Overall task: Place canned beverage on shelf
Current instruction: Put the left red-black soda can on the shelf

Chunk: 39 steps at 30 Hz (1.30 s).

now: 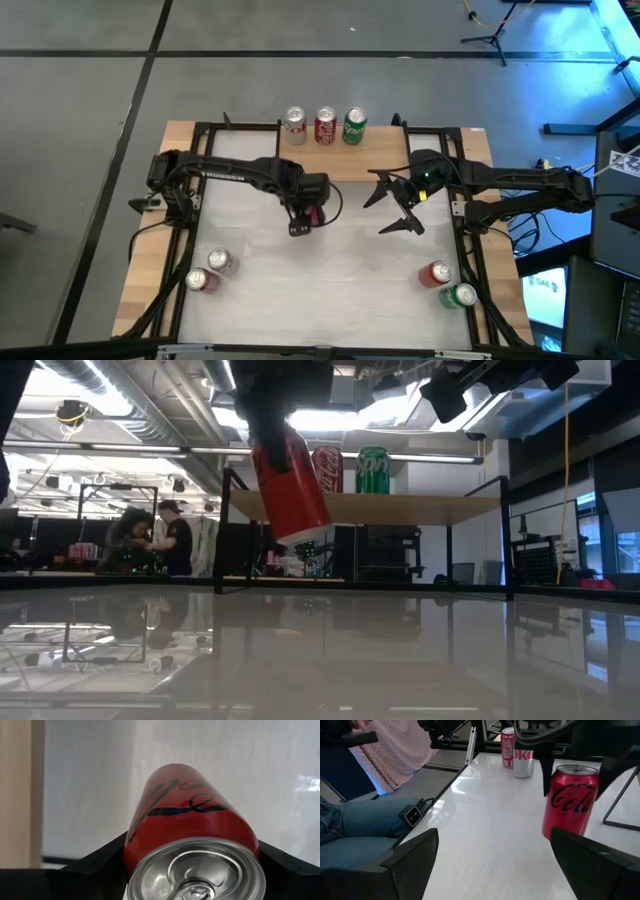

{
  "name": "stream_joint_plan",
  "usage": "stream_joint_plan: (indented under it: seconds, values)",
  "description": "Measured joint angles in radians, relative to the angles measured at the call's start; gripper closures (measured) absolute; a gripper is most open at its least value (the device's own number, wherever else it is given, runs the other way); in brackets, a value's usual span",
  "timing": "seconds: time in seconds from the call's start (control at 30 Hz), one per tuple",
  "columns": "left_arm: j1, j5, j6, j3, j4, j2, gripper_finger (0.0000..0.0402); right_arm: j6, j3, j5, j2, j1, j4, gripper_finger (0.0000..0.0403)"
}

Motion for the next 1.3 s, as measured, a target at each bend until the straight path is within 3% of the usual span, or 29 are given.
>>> stream_joint_plan:
  seconds: [0.4, 0.83, 1.3]
  values:
    - [-0.007, 0.03, 0.245, -0.006, -0.084, 0.054, 0.0117, 0.0, -0.001, 0.0, 0.0, -0.001, -0.001, 0.0026]
    - [-0.019, -0.017, 0.484, -0.007, -0.126, 0.067, 0.0117, 0.0, -0.001, 0.011, 0.0, -0.003, -0.001, 0.0026]
    - [-0.019, -0.016, 0.426, -0.007, -0.114, 0.079, 0.0117, 0.0, -0.001, 0.011, 0.0, -0.003, 0.0, 0.0026]
